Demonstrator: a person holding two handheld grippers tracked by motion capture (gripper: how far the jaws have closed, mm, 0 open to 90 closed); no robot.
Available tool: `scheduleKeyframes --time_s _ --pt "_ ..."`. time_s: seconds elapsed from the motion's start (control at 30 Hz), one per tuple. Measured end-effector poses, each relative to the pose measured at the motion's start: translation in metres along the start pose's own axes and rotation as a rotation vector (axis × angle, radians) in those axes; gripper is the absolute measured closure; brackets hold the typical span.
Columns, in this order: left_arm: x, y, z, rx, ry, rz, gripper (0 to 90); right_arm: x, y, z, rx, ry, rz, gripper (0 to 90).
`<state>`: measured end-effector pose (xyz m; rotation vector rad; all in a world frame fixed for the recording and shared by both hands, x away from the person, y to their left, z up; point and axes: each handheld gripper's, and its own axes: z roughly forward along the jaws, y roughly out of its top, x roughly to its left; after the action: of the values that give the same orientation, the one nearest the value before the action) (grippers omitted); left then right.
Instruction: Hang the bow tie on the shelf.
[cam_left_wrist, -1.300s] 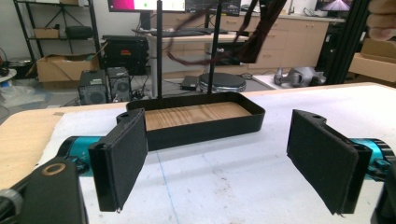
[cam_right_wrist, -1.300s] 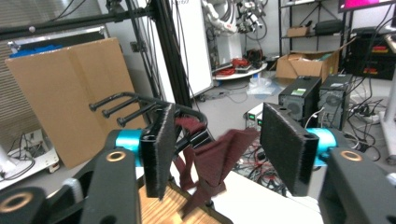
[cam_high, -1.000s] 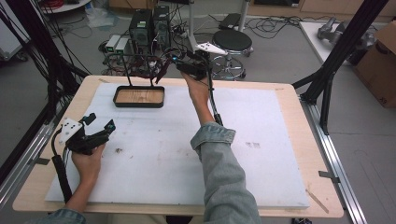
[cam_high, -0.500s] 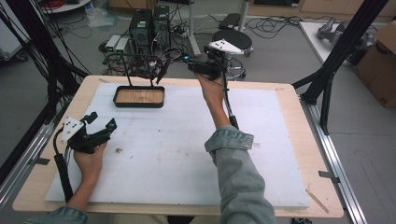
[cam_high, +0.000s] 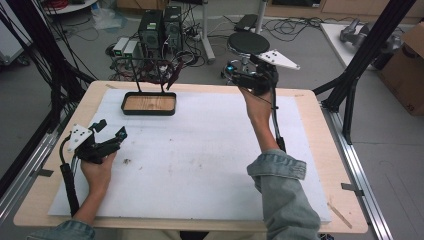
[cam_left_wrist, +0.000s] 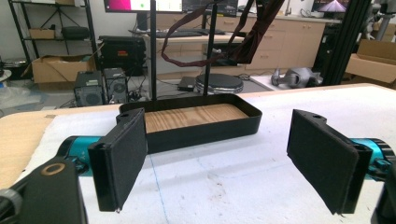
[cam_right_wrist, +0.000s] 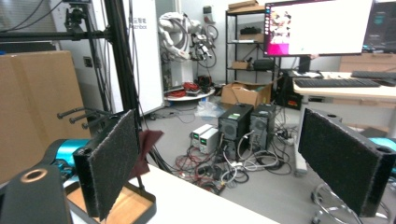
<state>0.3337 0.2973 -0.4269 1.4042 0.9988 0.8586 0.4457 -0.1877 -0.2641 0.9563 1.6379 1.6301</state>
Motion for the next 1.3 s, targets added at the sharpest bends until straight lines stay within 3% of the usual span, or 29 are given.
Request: scheduleKeyframes --time_s 0.3,0.33,0.6,0.8,0.93,1.03,1.13,1.17,1.3 --pt "0.0 0.0 0.0 0.01 0.0 0.004 20.5 -0.017 -0.014 -0.045 -0.015 -0.041 -0.005 11.5" --pt "0.0 -0.001 0.001 0.01 0.0 0.003 20.5 -0.02 -0.019 -0.055 -0.023 -0.051 -0.004 11.6" --pt "-0.001 -0.001 0.001 0.015 -0.001 0.006 20.5 -0.034 -0.043 -0.089 -0.016 -0.076 0.002 11.5" --pt "-0.001 -0.001 0.001 0.019 0.0 0.008 20.4 -0.035 -0.062 -0.11 0.006 -0.088 0.001 11.5" --pt "-0.001 -0.001 0.001 0.024 0.001 0.014 20.3 -0.034 -0.077 -0.124 -0.01 -0.09 -0.01 11.5" --pt "-0.001 -0.001 0.001 0.027 0.002 0.014 20.2 -0.034 -0.087 -0.132 -0.005 -0.087 0.007 11.5" --pt "-0.001 -0.001 0.001 0.028 0.002 0.015 20.2 -0.037 -0.093 -0.139 0.06 -0.06 0.047 9.8" --pt "-0.002 -0.001 0.001 0.029 0.002 0.015 20.2 -0.037 -0.097 -0.142 0.053 -0.058 0.062 9.9" --pt "-0.002 -0.001 0.0 0.028 0.003 0.018 20.2 -0.037 -0.111 -0.151 0.053 -0.075 0.044 9.9"
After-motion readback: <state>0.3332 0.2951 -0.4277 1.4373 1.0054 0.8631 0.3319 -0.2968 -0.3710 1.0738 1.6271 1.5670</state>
